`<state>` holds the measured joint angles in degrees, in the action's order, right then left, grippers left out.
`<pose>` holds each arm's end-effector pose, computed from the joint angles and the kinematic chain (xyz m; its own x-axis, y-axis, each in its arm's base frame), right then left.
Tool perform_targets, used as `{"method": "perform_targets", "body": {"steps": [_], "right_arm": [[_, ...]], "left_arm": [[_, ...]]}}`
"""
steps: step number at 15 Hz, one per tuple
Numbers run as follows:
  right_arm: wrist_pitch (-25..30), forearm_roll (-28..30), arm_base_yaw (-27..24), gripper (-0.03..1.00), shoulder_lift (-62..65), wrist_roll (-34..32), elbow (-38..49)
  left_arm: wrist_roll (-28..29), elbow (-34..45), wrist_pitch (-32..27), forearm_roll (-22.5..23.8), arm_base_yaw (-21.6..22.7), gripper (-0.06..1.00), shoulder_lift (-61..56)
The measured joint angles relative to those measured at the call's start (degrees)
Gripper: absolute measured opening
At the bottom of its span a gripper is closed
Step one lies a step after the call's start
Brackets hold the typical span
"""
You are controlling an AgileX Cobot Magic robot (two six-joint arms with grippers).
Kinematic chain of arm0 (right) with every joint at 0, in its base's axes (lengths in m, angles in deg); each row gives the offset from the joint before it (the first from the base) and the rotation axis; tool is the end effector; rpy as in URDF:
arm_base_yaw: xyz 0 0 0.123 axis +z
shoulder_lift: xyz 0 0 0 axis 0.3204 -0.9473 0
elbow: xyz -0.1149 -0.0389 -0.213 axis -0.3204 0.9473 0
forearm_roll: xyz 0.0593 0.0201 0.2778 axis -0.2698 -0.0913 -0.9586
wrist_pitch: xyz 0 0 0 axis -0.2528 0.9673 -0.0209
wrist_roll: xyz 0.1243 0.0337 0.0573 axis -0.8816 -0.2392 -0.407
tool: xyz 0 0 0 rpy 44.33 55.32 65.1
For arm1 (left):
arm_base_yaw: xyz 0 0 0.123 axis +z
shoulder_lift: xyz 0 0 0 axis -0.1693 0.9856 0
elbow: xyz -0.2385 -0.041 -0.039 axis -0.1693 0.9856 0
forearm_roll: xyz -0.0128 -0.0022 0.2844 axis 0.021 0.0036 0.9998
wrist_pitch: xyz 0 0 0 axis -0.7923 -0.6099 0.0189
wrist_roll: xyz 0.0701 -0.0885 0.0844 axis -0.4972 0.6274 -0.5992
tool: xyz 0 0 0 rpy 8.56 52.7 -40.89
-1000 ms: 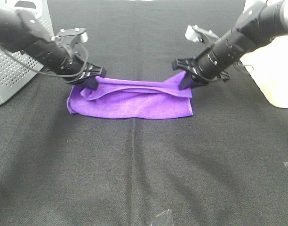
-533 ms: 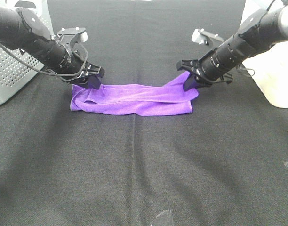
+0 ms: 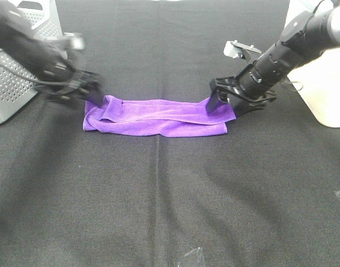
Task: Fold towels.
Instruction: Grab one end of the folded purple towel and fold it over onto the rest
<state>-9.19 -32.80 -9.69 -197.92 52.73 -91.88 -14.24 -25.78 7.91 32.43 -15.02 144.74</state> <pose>0.4654 0.1178 0.0260 -0.9087 -0.1949 -0.3691 -0.3056 0.9130 0.2702 0.4669 -0.0926 0.0434 -0.9408 0.0862 -0.3278 0.1994 0.9228 -0.3298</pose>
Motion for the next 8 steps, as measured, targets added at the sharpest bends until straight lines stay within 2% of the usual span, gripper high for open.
{"method": "perform_targets", "body": {"steps": [2, 3, 5, 8], "right_arm": [[4.07, 6.65, 0.00, 0.80, 2.81, -5.16, -2.98], [7.33, 8.19, -0.06, 0.80, 3.95, -6.88, -4.47], [13.87, 9.05, -0.11, 0.80, 5.27, -8.77, -6.30], [18.91, 9.05, -0.11, 0.80, 5.90, -10.03, -6.53]], "left_arm": [[0.00, 0.00, -3.50, 0.34, 2.18, 0.68, 0.11], [-0.29, 0.00, -4.35, 0.34, 2.46, 0.68, 0.34], [-0.86, -0.46, -5.04, 0.29, 2.52, 0.68, 1.95], [-2.06, -2.06, -4.13, -0.06, 2.52, 0.68, 4.18]]}}
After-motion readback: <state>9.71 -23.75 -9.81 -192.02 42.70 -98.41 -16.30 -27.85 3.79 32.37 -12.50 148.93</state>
